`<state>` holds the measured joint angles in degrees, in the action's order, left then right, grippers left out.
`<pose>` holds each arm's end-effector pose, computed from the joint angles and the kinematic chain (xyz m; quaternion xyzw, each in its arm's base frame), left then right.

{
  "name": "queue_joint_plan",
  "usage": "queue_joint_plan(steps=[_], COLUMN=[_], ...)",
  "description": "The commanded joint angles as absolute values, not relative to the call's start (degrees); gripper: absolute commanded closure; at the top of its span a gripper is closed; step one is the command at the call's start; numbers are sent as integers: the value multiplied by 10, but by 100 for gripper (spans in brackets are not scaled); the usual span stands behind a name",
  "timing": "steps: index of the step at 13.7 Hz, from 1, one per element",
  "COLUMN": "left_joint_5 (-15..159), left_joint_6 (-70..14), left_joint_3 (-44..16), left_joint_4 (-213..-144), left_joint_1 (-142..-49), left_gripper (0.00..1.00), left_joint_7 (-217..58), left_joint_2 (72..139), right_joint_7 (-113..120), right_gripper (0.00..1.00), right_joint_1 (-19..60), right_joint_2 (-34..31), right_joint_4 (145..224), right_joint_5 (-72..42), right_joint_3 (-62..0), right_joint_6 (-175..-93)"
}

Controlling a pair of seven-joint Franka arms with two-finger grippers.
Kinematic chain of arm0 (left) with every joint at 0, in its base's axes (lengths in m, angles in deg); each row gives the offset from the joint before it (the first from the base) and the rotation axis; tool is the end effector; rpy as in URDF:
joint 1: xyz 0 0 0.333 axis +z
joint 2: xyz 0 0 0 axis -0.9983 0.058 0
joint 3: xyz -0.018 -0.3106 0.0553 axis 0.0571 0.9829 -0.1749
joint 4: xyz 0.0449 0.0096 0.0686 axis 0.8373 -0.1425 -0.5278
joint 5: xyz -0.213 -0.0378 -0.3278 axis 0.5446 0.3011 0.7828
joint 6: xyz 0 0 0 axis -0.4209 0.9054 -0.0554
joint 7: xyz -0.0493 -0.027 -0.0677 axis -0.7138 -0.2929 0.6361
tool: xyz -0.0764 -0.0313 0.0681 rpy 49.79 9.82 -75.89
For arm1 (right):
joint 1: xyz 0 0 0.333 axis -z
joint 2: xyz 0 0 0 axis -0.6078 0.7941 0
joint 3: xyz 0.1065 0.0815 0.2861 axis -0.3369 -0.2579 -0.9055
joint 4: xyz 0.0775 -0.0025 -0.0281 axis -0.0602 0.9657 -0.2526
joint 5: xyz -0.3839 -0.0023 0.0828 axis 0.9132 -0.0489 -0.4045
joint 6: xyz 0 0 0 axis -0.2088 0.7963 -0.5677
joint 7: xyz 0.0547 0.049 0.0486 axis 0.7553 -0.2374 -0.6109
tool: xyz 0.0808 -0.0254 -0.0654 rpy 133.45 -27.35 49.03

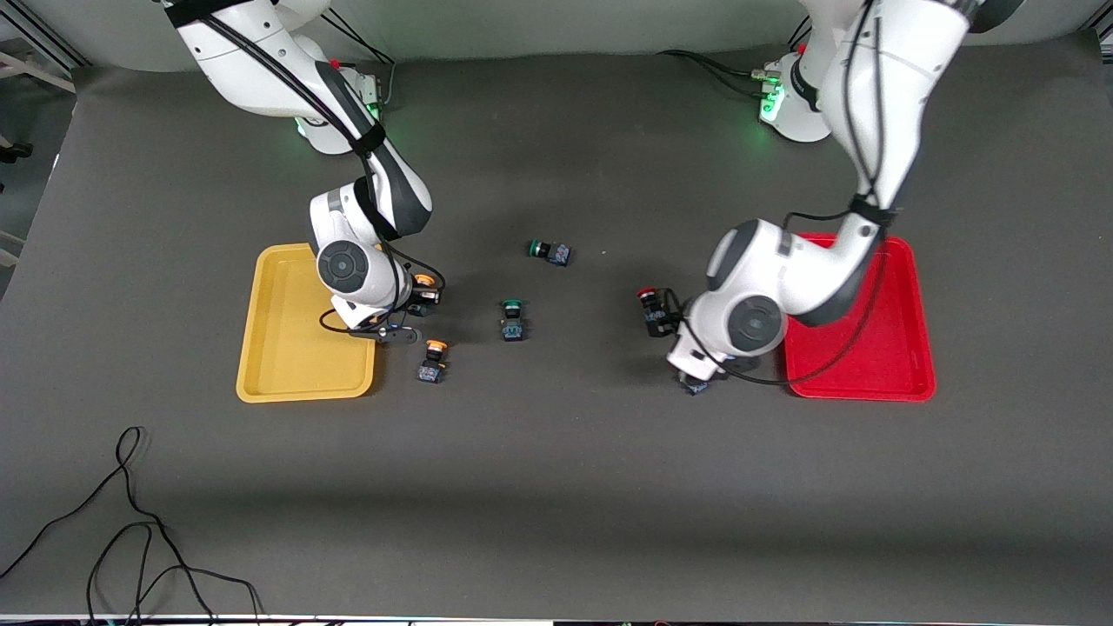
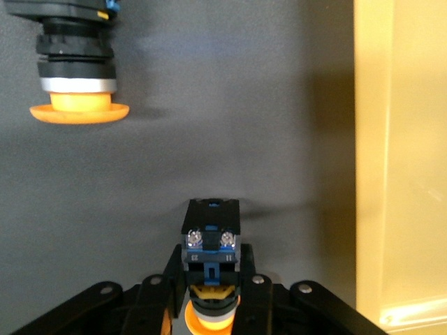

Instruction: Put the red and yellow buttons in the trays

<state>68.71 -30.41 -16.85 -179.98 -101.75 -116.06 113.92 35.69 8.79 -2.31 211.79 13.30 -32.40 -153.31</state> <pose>0.5483 -0.3173 0.2222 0.9740 0.1466 -0.1718 0.0170 0.4808 0.2202 0.1829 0.9889 -0.0820 -0.1221 0.0204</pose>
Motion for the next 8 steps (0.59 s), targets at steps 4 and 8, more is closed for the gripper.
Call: queue_joint_plan(steps=[4,8], left_joint_5=[690,687], left_joint_6=[-405,-420], left_joint_3=[-176,-177], left_joint_4=[-1855,-1873], left_joint_1=[-1055,-1068], left_gripper=[6,86], left_joint_7=[-1194,-1196], left_joint_2=[1152,1150], right_joint_7=[324,190], right_gripper=[95,95], right_joint_1=[86,84], right_joint_2=[-109,-131], right_joint_4=[2091,2125], right_joint_5=[125,125], right_joint_3=[-258,-138], right_joint_6=[-1419,-1412])
